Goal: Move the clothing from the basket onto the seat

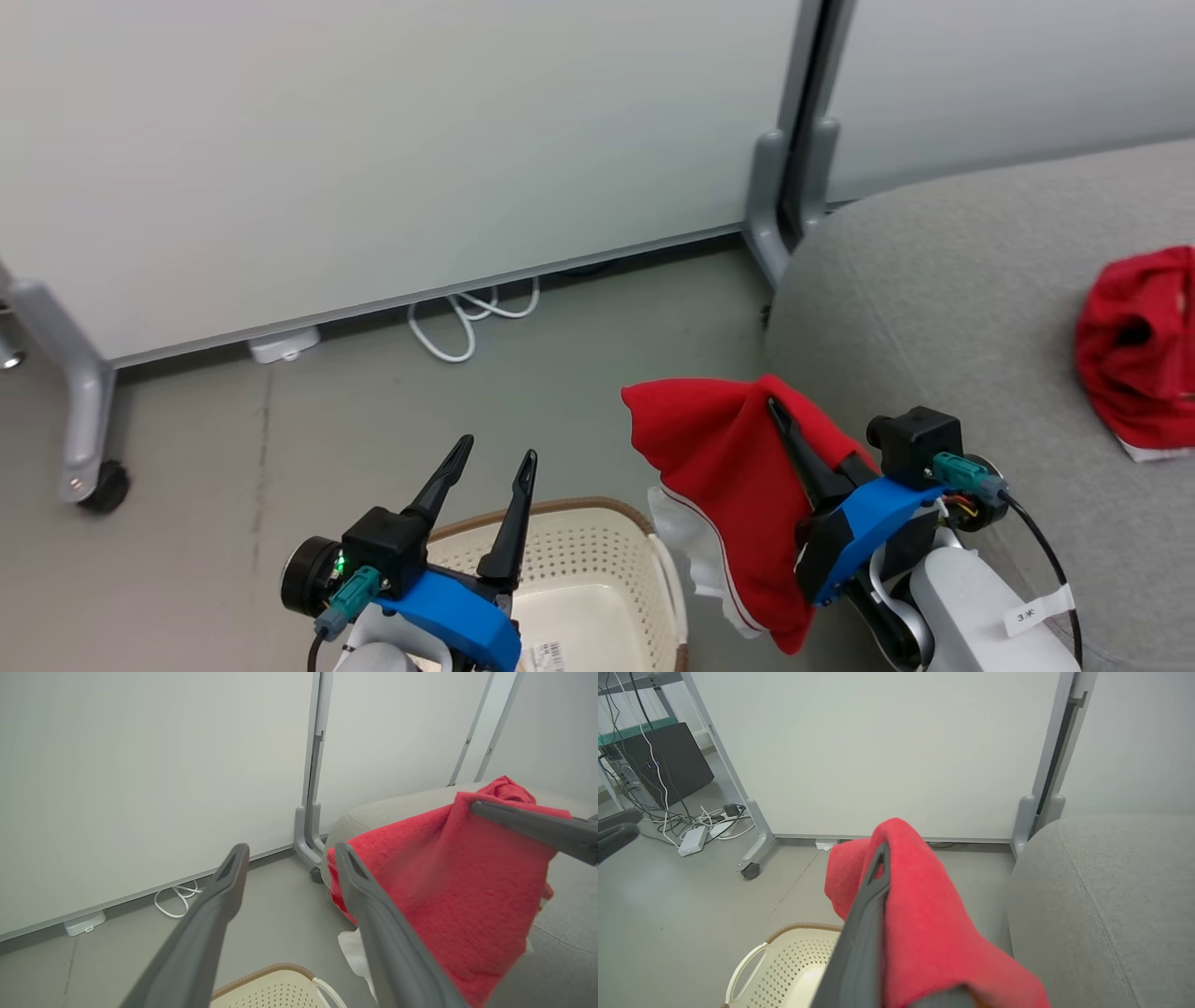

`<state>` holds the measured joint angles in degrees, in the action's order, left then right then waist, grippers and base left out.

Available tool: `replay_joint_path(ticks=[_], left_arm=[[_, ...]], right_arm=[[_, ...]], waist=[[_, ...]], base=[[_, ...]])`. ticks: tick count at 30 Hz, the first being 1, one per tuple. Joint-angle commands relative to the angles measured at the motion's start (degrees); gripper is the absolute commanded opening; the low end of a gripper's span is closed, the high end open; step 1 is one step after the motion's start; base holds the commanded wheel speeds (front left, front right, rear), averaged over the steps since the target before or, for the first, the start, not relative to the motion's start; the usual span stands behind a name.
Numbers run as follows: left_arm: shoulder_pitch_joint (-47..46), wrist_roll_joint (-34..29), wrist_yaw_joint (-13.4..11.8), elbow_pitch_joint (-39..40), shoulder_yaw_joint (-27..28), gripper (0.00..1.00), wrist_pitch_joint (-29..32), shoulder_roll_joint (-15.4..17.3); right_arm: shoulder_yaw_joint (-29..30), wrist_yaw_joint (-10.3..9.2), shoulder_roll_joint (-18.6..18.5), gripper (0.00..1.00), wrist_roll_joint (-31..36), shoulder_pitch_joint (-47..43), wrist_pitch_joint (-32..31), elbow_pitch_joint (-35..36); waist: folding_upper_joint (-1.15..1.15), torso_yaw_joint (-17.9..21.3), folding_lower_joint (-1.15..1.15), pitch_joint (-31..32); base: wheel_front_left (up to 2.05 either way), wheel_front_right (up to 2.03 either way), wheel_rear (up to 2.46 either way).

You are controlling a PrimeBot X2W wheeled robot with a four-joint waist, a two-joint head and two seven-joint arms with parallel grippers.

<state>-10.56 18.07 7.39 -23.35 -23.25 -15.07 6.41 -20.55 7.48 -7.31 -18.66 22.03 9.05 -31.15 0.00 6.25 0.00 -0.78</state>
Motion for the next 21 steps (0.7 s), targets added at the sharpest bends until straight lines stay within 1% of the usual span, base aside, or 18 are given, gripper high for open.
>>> replay_joint_path(ticks=[1,11,21], left_arm=[[-0.02,-0.32,0.12,0.24,0.03,1.0,-0.15,0.09],[-0.82,-0.47,0.12,0.56,0.38,1.0,-0.14,0.2],[-0.6,-0.52,0.13,0.86,0.75,1.0,-0.15,0.02]], right_arm=[[0.09,0.02,-0.01,0.0,0.44,-0.38,-0.1,0.21],[0.47,0.03,-0.04,0.0,0.4,-0.49,0.44,0.12],[0.67,0.03,0.07,0.0,0.7,-0.45,0.6,0.12]], waist=[[0.0,2.85,0.0,-0.38],[0.0,11.78,0.0,-1.39],[0.0,18.47,0.0,-1.79]], base=[[0.0,0.0,0.0],[0.0,0.0,0.0],[0.0,0.0,0.0]])
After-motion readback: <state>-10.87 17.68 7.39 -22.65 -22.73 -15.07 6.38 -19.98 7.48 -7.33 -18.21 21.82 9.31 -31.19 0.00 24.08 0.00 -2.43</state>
